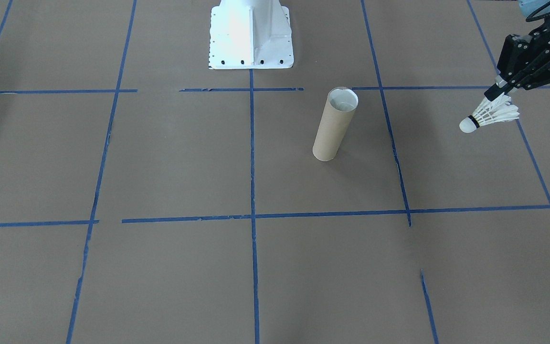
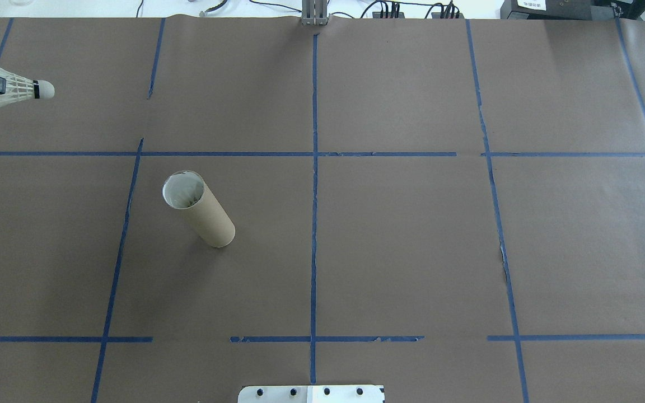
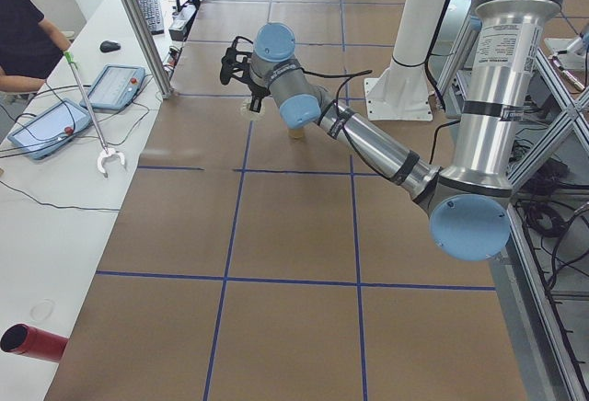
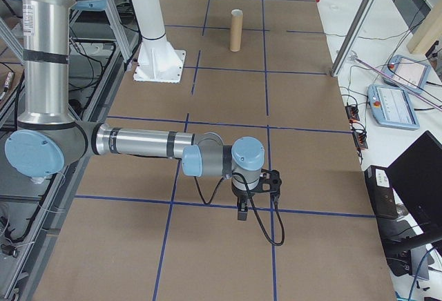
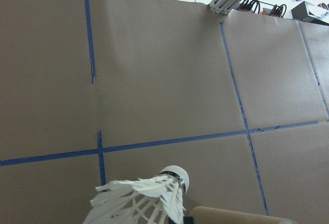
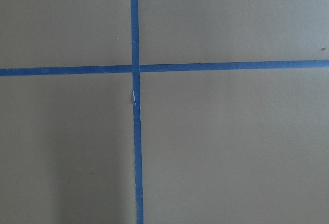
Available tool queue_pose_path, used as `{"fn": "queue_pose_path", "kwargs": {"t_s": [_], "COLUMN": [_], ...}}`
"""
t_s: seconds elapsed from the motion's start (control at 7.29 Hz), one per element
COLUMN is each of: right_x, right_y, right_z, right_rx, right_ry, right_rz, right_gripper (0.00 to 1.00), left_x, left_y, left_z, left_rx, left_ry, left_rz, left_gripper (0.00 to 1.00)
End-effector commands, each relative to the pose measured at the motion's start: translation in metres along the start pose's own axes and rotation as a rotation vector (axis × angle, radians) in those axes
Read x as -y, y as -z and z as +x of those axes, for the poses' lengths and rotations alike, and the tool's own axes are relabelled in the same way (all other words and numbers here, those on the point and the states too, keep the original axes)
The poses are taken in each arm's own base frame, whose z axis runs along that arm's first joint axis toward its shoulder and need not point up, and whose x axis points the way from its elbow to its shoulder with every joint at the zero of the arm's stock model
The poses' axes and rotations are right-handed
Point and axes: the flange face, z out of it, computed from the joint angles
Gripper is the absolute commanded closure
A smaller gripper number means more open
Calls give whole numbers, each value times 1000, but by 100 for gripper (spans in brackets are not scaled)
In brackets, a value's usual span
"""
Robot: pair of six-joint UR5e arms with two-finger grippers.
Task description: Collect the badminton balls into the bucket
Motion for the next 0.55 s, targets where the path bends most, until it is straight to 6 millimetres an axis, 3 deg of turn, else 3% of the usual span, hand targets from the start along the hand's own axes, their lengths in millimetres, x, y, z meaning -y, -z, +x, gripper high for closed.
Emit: {"fn": "queue_pose_path", "kwargs": {"t_s": [0.0,0.14,0.41], "right_x": [0,0,0], "right_y": [0,0,0], "right_z": [0,0,0], "right_rx": [0,0,0], "right_ry": [0,-1,0], "right_rz": [0,-1,0], "right_gripper": [0,0,0], "left_x": [33,53,56], "left_y": [-9,-9,-4], "left_z": [40,58,75], "left_rx": [60,128,171], "left_ry": [-68,-125,-154], "left_rz": [36,41,20], "left_gripper": [100,100,100]}}
